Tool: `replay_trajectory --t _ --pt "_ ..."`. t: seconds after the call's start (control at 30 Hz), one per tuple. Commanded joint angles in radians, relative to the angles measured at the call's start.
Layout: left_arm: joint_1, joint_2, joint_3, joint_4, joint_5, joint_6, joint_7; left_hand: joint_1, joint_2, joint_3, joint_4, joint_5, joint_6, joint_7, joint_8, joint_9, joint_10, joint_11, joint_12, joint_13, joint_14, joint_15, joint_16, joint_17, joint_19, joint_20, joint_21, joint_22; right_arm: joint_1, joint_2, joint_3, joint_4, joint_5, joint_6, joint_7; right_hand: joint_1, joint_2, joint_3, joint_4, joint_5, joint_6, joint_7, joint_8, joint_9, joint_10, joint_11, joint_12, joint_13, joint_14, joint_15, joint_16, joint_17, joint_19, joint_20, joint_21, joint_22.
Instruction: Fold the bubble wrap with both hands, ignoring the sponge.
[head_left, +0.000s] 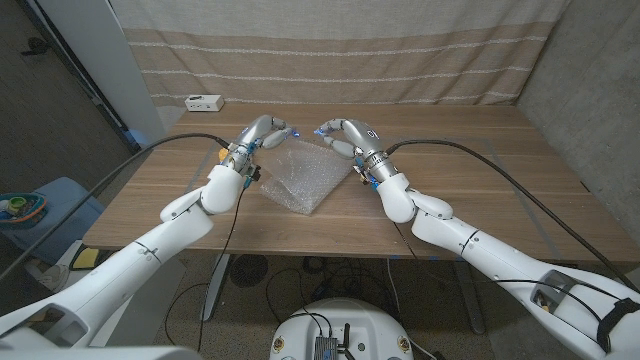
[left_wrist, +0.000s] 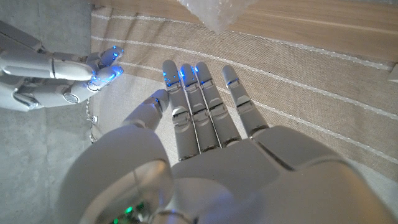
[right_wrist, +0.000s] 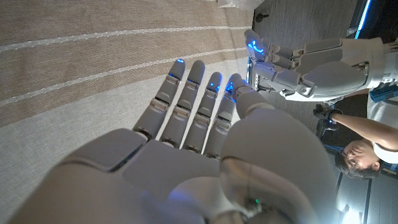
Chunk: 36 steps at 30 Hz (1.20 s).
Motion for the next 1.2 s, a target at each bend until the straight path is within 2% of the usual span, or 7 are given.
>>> replay_trajectory --t 0.03,0.3,0.47,0.67,0.83,1.0,1.2 --pt "0.033 0.093 0.017 -0.112 0.147 0.146 -0.01 0.028 0.005 -0.003 -0.002 0.012 0.014 0.002 0.01 0.015 0.009 0.015 0.012 0.017 0.013 0.0 0.016 0.017 0.017 -0.003 0.014 0.004 -0.043 -0.075 0.016 -0.172 -0.027 -0.143 0.246 0.013 -0.002 0.008 0.003 -0.005 0.016 0.005 0.009 0.005 0.014 0.005 0.009 0.007 0.015 -0.073 0.011 0.016 0.017 0.003 0.012 0.006" --pt "0.018 0.117 0.038 -0.096 0.098 0.129 -0.107 0.025 0.0 0.003 0.01 0.025 0.01 0.008 0.013 0.028 -0.004 0.022 0.014 0.031 0.011 0.006 0.006 0.011 0.03 -0.003 0.025 0.005 -0.024 -0.109 0.003 -0.233 -0.011 -0.186 0.438 -0.008 -0.008 0.014 0.018 -0.006 0.037 0.015 0.019 0.005 0.025 0.016 0.016 0.016 0.007 -0.067 -0.008 0.019 -0.003 0.011 0.015 0.008" --pt "-0.01 0.132 0.069 -0.091 0.089 0.133 -0.194 0.015 0.002 0.014 0.02 0.039 -0.024 0.005 0.001 0.04 -0.043 0.023 0.002 0.043 -0.009 0.013 -0.018 -0.004 0.027 -0.001 0.032 0.006 -0.026 -0.111 -0.006 -0.22 -0.017 -0.178 0.458 -0.012 0.003 0.02 0.025 -0.006 0.033 0.023 0.018 0.004 0.019 0.024 0.014 0.02 0.022 -0.066 -0.001 0.031 0.001 0.01 0.022 0.009" --pt "-0.05 0.141 0.113 -0.089 0.091 0.147 -0.302 0.006 0.002 0.029 0.023 0.05 -0.037 0.006 -0.014 0.037 -0.061 0.033 -0.008 0.05 -0.008 0.02 -0.043 -0.037 0.064 -0.011 0.055 0.004 -0.03 -0.115 -0.018 -0.212 -0.019 -0.176 0.49 -0.006 -0.005 0.026 0.017 -0.006 0.024 0.023 0.015 0.004 0.012 0.019 0.012 0.022 0.018 -0.067 -0.006 0.033 -0.002 0.01 0.024 0.01" --pt "-0.087 0.142 0.141 -0.083 0.069 0.159 -0.398 -0.031 0.009 0.024 0.045 0.056 -0.029 0.012 -0.02 0.04 -0.024 0.057 0.0 0.058 0.101 0.015 -0.008 -0.044 0.078 -0.002 0.073 0.004 -0.026 -0.108 -0.042 -0.194 -0.043 -0.172 0.508 0.002 -0.011 0.032 0.009 -0.006 0.013 0.019 0.011 0.004 0.004 0.015 0.009 0.024 0.002 -0.069 -0.016 0.035 -0.01 0.007 0.024 0.01" --pt "-0.111 0.15 0.161 -0.094 0.068 0.185 -0.468 -0.077 -0.001 0.022 0.059 0.064 0.01 0.028 -0.007 0.05 0.032 0.049 0.013 0.067 0.18 0.009 0.004 -0.063 0.15 -0.026 0.114 0.001 -0.019 -0.102 -0.061 -0.175 -0.071 -0.165 0.515 0.011 -0.026 0.033 -0.002 -0.007 -0.006 0.014 0.003 0.004 -0.019 0.008 -0.001 0.024 -0.013 -0.071 -0.022 0.041 -0.019 0.006 0.025 0.009" --pt "-0.135 0.157 0.186 -0.108 0.083 0.236 -0.538 -0.132 -0.009 0.011 0.076 0.063 0.057 0.03 -0.004 0.037 0.081 0.062 0.013 0.062 0.245 0.0 0.003 -0.09 0.208 -0.043 0.148 -0.002 -0.011 -0.097 -0.079 -0.158 -0.105 -0.165 0.52 0.011 -0.043 0.028 -0.006 -0.008 -0.015 0.013 -0.001 0.004 -0.024 0.006 -0.005 0.023 -0.021 -0.074 -0.027 0.044 -0.024 0.006 0.026 0.009"
